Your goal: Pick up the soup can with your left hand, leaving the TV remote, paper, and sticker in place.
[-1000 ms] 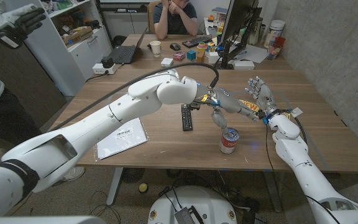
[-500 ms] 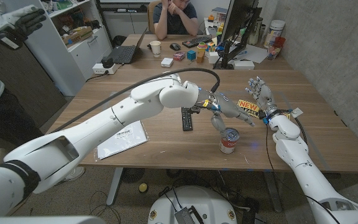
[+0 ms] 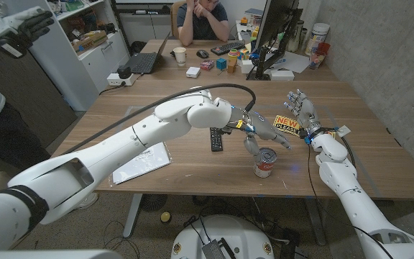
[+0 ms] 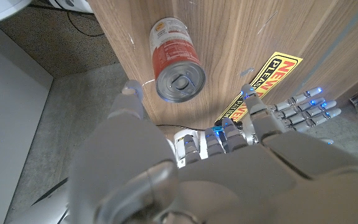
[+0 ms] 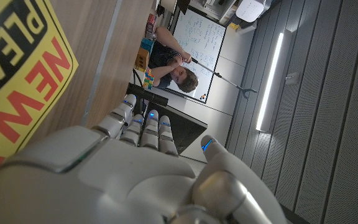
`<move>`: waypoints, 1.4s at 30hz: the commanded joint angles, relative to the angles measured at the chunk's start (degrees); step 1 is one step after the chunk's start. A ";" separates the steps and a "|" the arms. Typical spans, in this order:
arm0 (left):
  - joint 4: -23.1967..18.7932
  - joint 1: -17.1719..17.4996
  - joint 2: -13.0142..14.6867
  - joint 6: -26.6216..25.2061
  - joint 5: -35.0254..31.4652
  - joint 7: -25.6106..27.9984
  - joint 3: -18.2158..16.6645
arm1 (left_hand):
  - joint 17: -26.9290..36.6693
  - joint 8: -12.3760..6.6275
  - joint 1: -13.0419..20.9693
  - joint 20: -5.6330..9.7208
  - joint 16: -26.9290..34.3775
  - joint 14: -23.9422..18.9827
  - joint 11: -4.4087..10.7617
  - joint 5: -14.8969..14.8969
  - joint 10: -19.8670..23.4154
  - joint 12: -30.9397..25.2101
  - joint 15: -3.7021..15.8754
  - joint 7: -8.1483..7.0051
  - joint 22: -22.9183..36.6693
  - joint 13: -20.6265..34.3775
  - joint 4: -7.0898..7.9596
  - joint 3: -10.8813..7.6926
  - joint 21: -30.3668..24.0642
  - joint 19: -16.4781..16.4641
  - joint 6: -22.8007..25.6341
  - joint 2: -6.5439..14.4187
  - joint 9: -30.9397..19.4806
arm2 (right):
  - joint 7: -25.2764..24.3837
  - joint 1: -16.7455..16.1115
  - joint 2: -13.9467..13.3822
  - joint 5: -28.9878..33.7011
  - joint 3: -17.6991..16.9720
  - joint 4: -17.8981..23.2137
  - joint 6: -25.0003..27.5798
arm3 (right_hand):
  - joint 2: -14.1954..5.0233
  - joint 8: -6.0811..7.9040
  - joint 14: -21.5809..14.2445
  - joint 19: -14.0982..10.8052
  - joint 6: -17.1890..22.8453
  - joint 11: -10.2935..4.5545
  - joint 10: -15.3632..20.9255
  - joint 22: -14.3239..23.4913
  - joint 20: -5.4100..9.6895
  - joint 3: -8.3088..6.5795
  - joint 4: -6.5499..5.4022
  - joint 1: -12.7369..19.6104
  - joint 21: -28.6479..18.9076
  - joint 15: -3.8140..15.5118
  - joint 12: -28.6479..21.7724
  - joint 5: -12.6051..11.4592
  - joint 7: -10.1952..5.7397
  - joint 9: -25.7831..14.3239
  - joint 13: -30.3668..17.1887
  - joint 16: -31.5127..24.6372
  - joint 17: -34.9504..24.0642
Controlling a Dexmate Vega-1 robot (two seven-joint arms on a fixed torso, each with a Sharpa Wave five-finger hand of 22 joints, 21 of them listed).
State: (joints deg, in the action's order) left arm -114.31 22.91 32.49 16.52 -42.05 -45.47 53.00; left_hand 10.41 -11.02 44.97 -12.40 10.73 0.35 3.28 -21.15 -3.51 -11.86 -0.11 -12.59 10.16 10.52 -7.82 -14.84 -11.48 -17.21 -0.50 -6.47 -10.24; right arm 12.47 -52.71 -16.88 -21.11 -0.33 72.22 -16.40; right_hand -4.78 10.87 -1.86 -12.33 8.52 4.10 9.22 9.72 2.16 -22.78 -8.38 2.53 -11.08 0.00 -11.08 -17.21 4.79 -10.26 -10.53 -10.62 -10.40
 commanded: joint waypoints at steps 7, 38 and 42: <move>2.19 -0.21 -1.43 -0.04 -2.59 0.41 1.63 | 0.15 0.03 1.03 0.12 0.14 0.30 0.09 0.33 -1.05 0.31 0.36 -0.04 0.11 0.27 0.18 0.55 -0.23 -1.17 0.44 0.79 -0.29 | 0.67 0.29 0.02 -0.27 -0.39 -0.92 -0.45 | -1.85 0.07 -0.55 -0.14 0.47 0.04 0.54 0.08 0.47 0.13 0.05 0.57 -0.11 0.19 -0.19 -0.53 0.04 -0.09 -0.29 -0.25 -0.13; 6.95 -0.92 -2.85 1.30 -2.23 0.94 4.53 | 0.17 -0.08 1.60 0.12 0.26 -0.08 0.30 1.74 -0.84 0.13 0.58 -0.04 0.08 0.27 0.82 1.51 -0.30 -2.60 1.12 2.19 -0.32 | 1.77 0.49 -0.16 -0.51 -0.83 -2.09 -0.81 | -1.85 0.07 -0.72 -0.30 0.62 0.20 0.72 0.08 0.39 0.21 0.08 0.65 -0.14 0.20 -0.19 -0.57 0.14 -0.10 -0.29 -0.23 -0.12; 7.40 -0.93 -2.86 1.41 -2.27 1.13 4.64 | 0.16 -0.14 1.81 0.13 0.23 -0.08 0.27 1.97 -0.81 0.12 0.46 -0.04 0.08 0.26 0.86 1.63 -0.29 -2.78 1.38 2.42 -0.33 | 2.25 0.68 -0.12 -0.66 -0.85 -2.56 -1.06 | -1.84 0.07 -0.81 -0.34 0.64 0.18 0.79 0.08 0.35 0.21 0.10 0.67 -0.15 0.23 -0.21 -0.58 0.19 -0.10 -0.29 -0.25 -0.11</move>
State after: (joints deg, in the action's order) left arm -108.29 22.16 29.84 17.40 -43.56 -44.99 56.80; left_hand 10.38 -11.03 46.70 -11.99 10.73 0.17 3.60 -19.40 -4.27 -11.64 0.22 -12.39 10.16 10.51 -6.93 -13.46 -11.48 -19.44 0.33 -4.73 -10.24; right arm 13.92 -52.52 -17.02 -21.52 -1.06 70.83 -17.06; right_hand -4.78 10.87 -2.06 -12.33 8.71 4.31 9.43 9.60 2.15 -22.78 -8.38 2.52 -11.08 0.22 -11.08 -17.21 5.02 -10.25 -10.53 -10.62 -10.41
